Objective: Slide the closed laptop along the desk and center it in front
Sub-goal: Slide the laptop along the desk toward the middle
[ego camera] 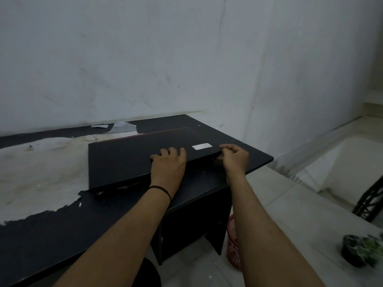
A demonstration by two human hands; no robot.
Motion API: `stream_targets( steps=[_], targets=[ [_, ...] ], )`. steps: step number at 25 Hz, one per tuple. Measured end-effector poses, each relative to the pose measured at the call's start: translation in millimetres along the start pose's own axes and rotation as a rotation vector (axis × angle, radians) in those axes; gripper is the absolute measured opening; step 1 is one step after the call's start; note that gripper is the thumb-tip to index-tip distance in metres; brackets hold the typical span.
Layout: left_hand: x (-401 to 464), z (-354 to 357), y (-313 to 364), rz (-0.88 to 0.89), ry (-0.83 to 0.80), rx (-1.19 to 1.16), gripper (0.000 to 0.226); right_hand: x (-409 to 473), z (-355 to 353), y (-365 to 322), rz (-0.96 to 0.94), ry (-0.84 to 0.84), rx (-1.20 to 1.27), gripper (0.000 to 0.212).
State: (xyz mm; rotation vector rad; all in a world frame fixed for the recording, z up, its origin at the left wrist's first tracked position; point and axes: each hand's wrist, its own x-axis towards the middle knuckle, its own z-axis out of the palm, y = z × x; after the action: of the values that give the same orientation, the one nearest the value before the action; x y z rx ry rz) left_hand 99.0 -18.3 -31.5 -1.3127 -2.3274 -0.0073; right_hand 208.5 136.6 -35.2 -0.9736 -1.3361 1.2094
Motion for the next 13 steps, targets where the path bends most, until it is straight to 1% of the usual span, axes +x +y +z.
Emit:
stream_targets(
  steps=[3,7,9,11,13],
  targets=[
    [-0.1,2.0,-0.5,-0.081,-0.007,0.004,0.057,-1.2,-0.3,-0.9,0.010,0.005,0.010,0.035],
    [0.8,5.2,-0.3,-0.080,-0.015,0.030,0.057,-9.1,1.1,-1.0,-0.037,-0.014,-0.158,0.037],
    [2.0,5.5,-1.0,-0.083,-0.019,0.023,0.058,-10.5,2.0,-2.4,-0.067,-0.026,-0.199,0.039],
    [1.4,5.9,-1.2,-0.087,-0.025,0.022,0.059,-13.5,3.1,-2.4,-0.115,-0.062,-0.251,0.037],
    [1.1,5.2,-1.9,-0.087,-0.020,0.012,0.060,-20.8,6.0,-0.6,-0.185,-0.127,-0.371,0.039]
  ],
)
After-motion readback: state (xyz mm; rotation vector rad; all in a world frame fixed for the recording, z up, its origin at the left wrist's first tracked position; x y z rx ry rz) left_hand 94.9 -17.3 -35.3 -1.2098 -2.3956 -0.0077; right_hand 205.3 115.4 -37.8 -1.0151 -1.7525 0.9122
